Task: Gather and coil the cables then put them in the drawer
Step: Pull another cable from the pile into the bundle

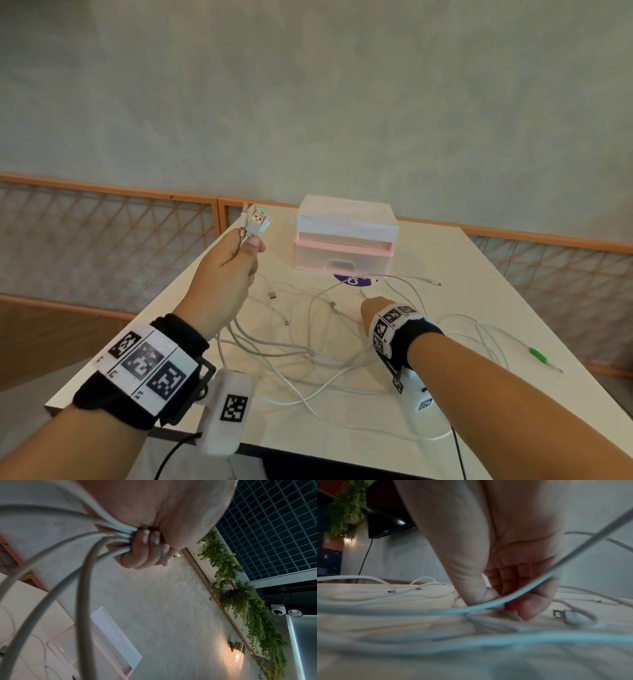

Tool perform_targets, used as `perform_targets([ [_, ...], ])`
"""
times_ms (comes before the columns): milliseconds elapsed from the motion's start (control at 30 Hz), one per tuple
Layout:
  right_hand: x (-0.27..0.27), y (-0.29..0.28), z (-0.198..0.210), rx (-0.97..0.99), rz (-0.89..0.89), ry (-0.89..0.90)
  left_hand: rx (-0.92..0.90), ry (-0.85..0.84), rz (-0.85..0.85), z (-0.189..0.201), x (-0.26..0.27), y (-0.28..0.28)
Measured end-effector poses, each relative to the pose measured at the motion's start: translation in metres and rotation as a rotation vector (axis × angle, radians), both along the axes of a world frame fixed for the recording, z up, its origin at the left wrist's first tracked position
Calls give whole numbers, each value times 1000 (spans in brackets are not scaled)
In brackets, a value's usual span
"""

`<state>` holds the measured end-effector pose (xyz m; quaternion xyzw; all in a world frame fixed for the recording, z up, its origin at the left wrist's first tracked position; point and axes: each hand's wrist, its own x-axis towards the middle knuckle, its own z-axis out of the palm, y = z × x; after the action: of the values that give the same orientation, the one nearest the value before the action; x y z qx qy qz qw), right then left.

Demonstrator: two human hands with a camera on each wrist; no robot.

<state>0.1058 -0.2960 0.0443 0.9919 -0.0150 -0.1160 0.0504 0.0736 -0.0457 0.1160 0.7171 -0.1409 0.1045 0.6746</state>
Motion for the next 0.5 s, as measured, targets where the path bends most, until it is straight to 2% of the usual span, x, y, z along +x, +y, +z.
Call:
perform_targets([
  [133,8,-10,-4,31,28,39,18,-5,-9,0,-1,0],
  [233,17,-15,4,133,-81,9,21,-9,-7,2,-1,5],
  [333,18,-22,29,460,-148,-31,26,-7,3,3,2,7],
  [400,14,-27,52,704,-169,-144,20,-6,3,3,3,5],
  [500,12,-33,88,940,-141,-361,2,-9,-8,3,2,-2],
])
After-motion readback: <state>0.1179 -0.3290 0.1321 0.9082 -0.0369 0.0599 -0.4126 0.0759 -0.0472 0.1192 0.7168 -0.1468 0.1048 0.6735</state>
